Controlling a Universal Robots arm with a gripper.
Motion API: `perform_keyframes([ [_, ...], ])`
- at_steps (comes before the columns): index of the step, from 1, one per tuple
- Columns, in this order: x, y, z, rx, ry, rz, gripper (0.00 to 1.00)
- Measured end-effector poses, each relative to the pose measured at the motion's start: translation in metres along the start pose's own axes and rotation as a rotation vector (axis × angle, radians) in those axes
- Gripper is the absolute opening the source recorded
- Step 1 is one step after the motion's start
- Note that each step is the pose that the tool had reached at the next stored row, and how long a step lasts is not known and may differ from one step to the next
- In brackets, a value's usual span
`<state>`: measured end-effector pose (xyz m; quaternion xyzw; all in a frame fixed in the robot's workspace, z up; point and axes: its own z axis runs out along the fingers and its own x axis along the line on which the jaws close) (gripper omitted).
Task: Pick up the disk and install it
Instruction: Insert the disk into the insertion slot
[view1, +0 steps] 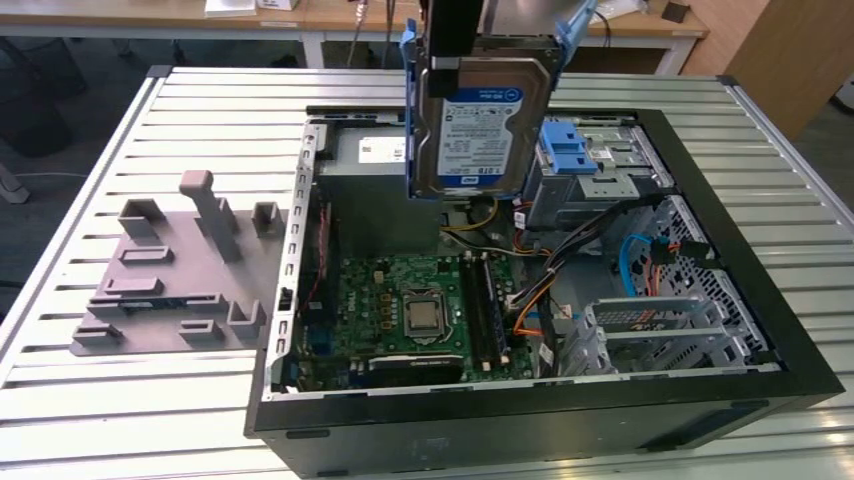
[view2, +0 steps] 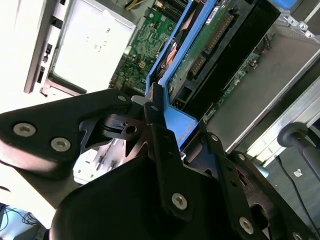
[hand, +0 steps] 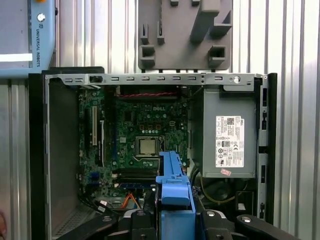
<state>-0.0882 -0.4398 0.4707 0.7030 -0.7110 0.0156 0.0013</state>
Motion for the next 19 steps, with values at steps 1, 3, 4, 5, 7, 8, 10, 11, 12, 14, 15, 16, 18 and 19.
perform_keyframes([
  [1, 0.0025, -0.0001, 0.0004, 0.0000, -0.0007, 0.000, 0.36],
  [3, 0.0065, -0.0003, 0.0009, -0.0001, -0.0015, 0.000, 0.36],
  [4, 0.0082, -0.0004, 0.0012, -0.0001, -0.0018, 0.000, 0.36],
  [5, 0.0100, -0.0005, 0.0015, -0.0001, -0.0022, 0.000, 0.36],
  [7, 0.0130, -0.0008, 0.0020, -0.0001, -0.0024, 0.000, 0.36],
  [8, 0.0145, -0.0009, 0.0022, 0.0000, -0.0025, 0.000, 0.36],
  [10, 0.0181, -0.0011, 0.0026, -0.0001, -0.0027, 0.000, 0.36],
  [11, 0.0200, -0.0012, 0.0029, -0.0001, -0.0030, 0.000, 0.36],
  [12, 0.0220, -0.0012, 0.0032, -0.0001, -0.0033, 0.000, 0.36],
  [14, 0.0268, -0.0014, 0.0038, -0.0001, -0.0045, 0.000, 0.36],
  [15, 0.0291, -0.0015, 0.0041, -0.0001, -0.0049, 0.000, 0.36],
  [16, 0.0314, -0.0016, 0.0043, -0.0001, -0.0048, 0.000, 0.36],
  [18, 0.0359, -0.0018, 0.0046, -0.0001, -0.0049, 0.000, 0.36],
  [19, 0.0381, -0.0019, 0.0047, -0.0001, -0.0049, 0.000, 0.36],
])
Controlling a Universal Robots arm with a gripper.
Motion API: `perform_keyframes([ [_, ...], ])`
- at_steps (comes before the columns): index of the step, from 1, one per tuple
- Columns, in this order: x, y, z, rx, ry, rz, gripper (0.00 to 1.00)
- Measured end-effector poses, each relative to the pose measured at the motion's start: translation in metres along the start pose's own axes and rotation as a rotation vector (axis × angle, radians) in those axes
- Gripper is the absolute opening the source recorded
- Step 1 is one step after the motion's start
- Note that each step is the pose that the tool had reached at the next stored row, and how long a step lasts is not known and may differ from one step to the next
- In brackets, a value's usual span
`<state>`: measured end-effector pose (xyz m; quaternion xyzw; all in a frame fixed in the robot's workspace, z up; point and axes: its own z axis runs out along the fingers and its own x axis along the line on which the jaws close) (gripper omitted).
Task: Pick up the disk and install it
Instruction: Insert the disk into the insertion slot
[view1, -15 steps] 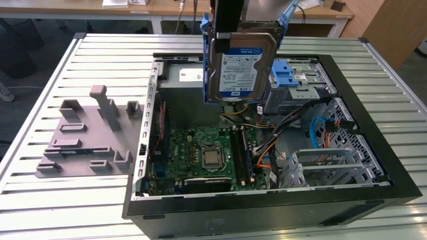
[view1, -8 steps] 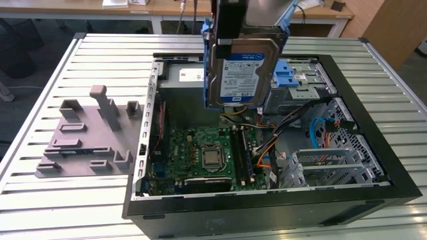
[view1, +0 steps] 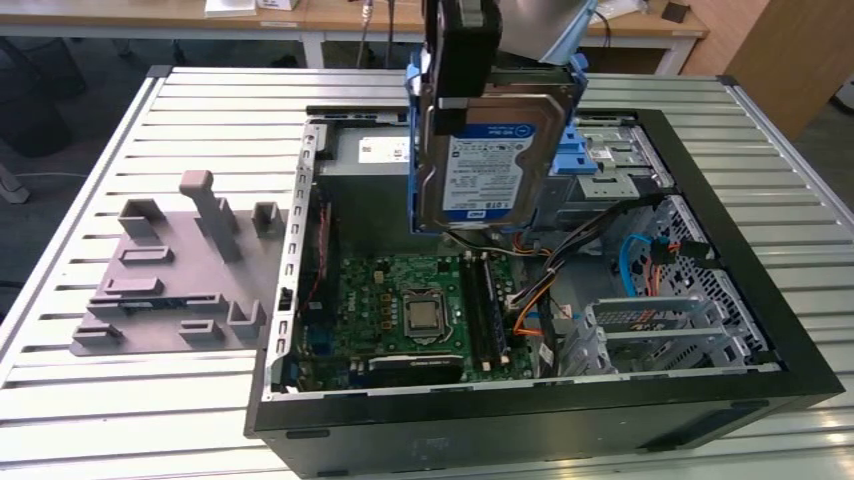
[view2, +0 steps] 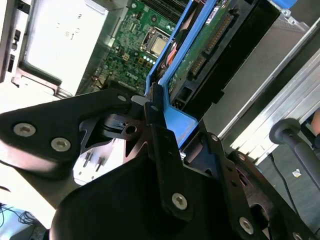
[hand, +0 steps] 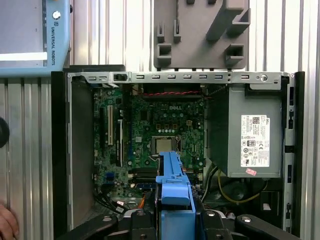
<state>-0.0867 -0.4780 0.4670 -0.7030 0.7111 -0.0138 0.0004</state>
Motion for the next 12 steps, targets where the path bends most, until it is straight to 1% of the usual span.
perform_keyframes([
  [6, 0.0106, -0.0018, 0.0004, 0.0000, 0.0000, 0.000, 0.36],
  [12, 0.0165, -0.0090, 0.0007, -0.0002, -0.0001, 0.000, 0.36],
])
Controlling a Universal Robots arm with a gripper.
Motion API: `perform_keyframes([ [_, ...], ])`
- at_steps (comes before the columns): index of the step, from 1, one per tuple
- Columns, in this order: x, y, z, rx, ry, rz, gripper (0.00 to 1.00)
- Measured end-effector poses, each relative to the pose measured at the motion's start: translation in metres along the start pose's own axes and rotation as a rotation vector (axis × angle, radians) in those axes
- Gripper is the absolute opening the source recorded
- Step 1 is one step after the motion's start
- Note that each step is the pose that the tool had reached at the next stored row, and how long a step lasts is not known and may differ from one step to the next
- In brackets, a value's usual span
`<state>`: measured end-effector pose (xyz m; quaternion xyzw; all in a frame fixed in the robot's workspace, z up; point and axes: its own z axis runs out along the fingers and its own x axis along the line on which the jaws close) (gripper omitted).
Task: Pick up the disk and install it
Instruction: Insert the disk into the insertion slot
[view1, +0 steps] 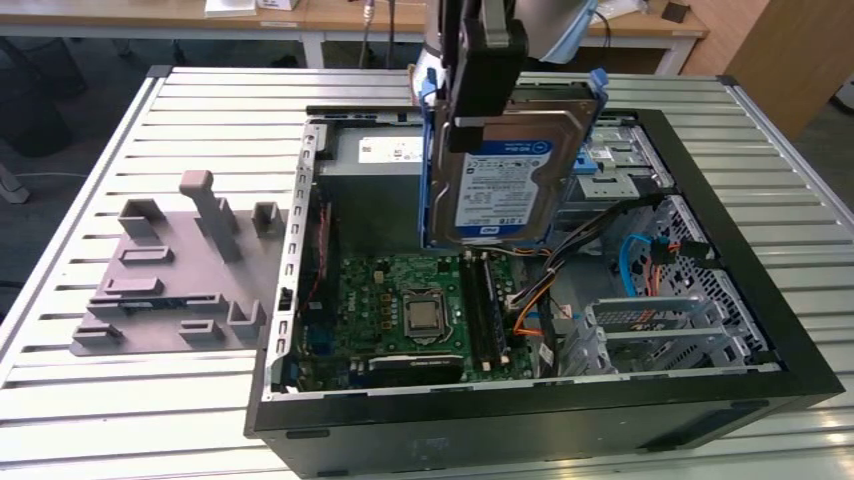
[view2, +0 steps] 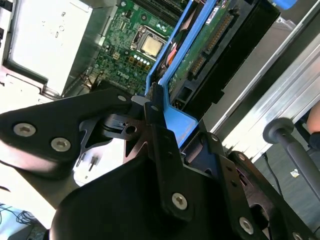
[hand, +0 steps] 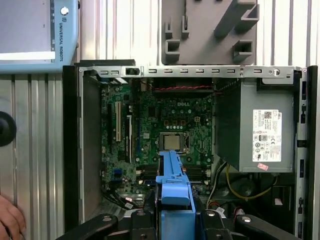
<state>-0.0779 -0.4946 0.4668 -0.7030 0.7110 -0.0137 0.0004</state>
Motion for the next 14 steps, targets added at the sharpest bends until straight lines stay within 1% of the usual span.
perform_keyframes([
  [10, 0.0035, -0.0174, 0.0005, -0.0006, 0.0001, 0.000, 0.36],
  [14, 0.0070, -0.0199, 0.0007, -0.0005, 0.0001, 0.000, 0.36],
])
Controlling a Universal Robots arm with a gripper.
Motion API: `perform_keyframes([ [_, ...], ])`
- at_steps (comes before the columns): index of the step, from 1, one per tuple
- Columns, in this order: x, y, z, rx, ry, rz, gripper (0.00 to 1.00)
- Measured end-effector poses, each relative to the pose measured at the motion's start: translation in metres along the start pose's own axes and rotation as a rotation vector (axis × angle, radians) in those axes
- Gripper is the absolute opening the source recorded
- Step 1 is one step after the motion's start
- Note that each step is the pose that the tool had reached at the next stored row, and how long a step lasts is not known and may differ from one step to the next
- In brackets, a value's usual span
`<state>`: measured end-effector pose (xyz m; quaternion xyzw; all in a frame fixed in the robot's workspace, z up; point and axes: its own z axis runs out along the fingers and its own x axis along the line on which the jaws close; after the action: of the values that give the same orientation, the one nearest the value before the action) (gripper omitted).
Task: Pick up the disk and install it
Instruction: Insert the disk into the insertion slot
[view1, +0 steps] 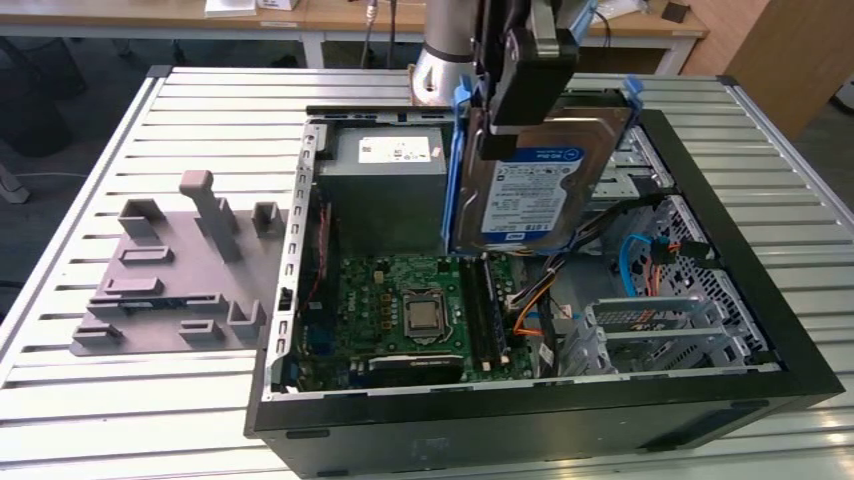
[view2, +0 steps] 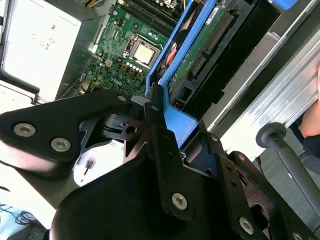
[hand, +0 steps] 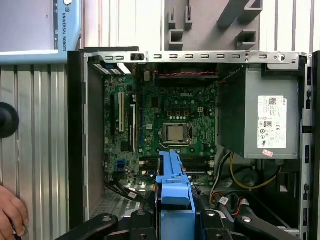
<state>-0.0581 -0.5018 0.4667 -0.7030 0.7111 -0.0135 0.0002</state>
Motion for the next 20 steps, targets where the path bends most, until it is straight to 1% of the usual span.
perform_keyframes([
  [7, 0.0075, -0.0011, 0.0004, 0.0000, 0.0000, 0.000, 0.36],
  [14, 0.0182, -0.0033, 0.0008, -0.0001, 0.0000, 0.000, 0.36],
  [17, 0.0225, -0.0060, 0.0010, -0.0003, 0.0000, 0.000, 0.36],
  [20, 0.0244, -0.0118, 0.0014, -0.0009, 0.0000, 0.000, 0.36],
])
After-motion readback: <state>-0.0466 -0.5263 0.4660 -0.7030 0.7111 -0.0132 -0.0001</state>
